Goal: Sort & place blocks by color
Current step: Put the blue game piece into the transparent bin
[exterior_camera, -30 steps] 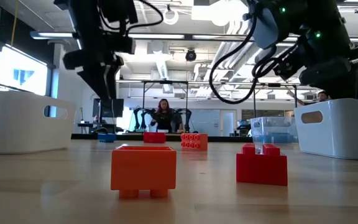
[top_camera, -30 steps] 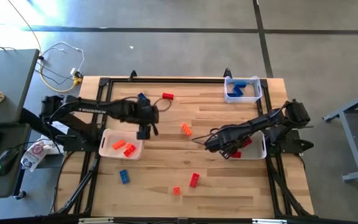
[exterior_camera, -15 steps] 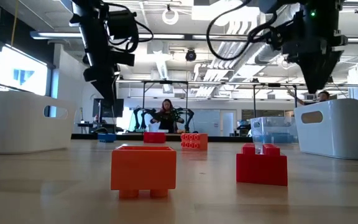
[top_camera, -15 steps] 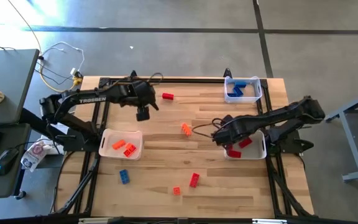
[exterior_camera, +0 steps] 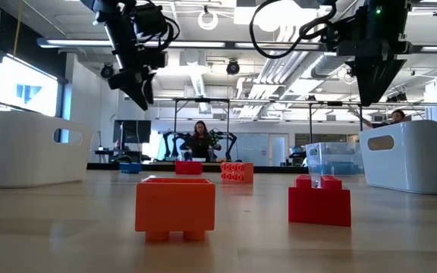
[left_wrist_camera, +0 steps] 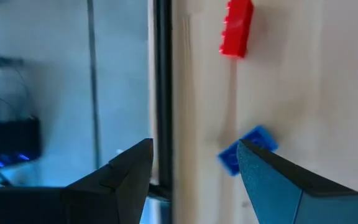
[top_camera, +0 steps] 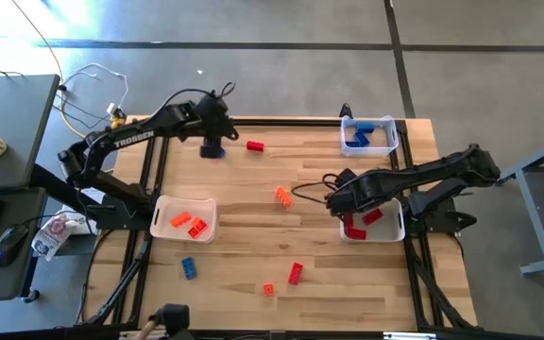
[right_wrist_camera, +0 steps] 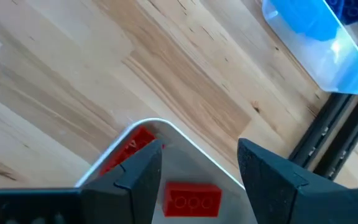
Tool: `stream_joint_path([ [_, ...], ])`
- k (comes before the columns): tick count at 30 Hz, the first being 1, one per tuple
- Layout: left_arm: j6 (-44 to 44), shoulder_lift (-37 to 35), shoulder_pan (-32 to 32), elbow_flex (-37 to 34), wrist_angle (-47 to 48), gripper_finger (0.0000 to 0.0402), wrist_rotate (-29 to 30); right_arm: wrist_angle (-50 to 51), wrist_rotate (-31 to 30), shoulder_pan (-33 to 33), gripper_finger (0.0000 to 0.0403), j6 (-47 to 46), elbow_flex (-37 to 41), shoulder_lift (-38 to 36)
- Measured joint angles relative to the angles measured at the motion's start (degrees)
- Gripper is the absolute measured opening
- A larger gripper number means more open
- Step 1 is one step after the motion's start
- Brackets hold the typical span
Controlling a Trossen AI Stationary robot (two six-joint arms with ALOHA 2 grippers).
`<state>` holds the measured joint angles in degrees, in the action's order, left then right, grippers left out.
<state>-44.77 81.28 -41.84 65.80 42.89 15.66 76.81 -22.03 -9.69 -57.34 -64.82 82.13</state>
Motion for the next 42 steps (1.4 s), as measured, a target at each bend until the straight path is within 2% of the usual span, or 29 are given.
stream_joint_path([
  [4,-11.93,0.00,-2.05,-0.16,0.16,0.0220,-0.13,-0.24,0.00,-0.04,0.0195,-0.02,0.00,0.02],
  [7,-16.52,0.22,-3.41,-0.26,0.73,0.0220,-1.44,-0.44,0.01,-0.04,0.0195,-0.13,0.00,0.02],
  [15,-20.40,1.15,-4.40,-0.33,1.55,0.0220,-7.65,-2.27,0.03,-0.04,0.0195,-0.02,0.02,0.04],
  [24,-20.87,8.01,-4.38,-0.37,3.26,0.0220,-7.95,-2.75,0.07,-0.09,0.0195,-0.01,0.02,0.04],
  [33,-25.07,13.63,-4.20,-0.37,6.24,0.0220,-4.54,-3.20,0.09,-0.09,0.0195,0.97,0.02,0.07],
  [42,-27.00,19.70,-3.75,-0.40,6.58,0.0220,1.24,-5.77,0.09,-0.09,0.0195,2.36,0.02,0.07],
])
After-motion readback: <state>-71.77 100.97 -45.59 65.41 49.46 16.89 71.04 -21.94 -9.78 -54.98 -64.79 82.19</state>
